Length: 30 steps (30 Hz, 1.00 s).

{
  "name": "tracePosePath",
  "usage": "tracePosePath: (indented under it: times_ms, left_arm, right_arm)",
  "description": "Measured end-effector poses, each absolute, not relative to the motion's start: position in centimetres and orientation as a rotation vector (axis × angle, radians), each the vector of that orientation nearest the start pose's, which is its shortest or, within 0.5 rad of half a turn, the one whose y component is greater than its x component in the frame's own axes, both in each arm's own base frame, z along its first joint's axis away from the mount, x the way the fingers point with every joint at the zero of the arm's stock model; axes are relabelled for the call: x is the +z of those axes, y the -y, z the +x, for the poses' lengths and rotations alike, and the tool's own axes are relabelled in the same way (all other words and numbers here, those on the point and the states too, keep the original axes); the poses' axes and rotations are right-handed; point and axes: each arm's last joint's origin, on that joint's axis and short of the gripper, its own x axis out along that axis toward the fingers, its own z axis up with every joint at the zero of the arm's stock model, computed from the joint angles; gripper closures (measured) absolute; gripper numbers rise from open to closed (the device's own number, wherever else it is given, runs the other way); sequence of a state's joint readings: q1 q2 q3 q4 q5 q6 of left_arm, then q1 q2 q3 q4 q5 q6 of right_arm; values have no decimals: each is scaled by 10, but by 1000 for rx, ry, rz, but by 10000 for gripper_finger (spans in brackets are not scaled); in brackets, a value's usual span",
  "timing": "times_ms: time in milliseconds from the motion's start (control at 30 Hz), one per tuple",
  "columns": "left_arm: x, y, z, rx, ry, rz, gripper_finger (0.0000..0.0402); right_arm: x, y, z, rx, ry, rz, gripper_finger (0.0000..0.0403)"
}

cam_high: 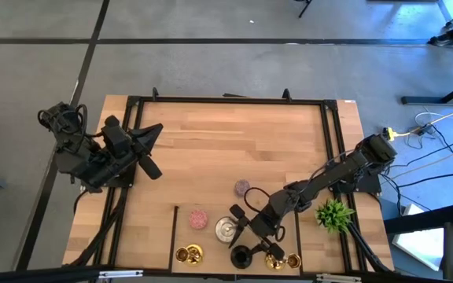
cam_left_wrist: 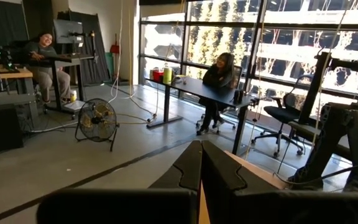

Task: Pick & Place candle stick holders
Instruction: Put the black candle holder on the shelf

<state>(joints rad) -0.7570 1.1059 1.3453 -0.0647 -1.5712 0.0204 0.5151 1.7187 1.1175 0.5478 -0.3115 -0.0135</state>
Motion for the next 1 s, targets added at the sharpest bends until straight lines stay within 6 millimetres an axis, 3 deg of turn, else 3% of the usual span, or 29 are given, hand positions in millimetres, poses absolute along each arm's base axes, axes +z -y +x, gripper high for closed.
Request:
tracePosePath:
  times_ms: [167, 367, 1000]
  left_arm:
    - [469, 109, 158, 812, 73, -169, 399]
    - [469, 110, 158, 812, 73, -168, 400]
    - [469, 110, 158, 812, 72, -167, 400]
  right_arm:
    - [267, -199, 341, 846, 1, -37, 190]
    - [251, -205, 351, 928, 43, 62, 190]
    - [246, -200, 347, 948, 68, 110, 190]
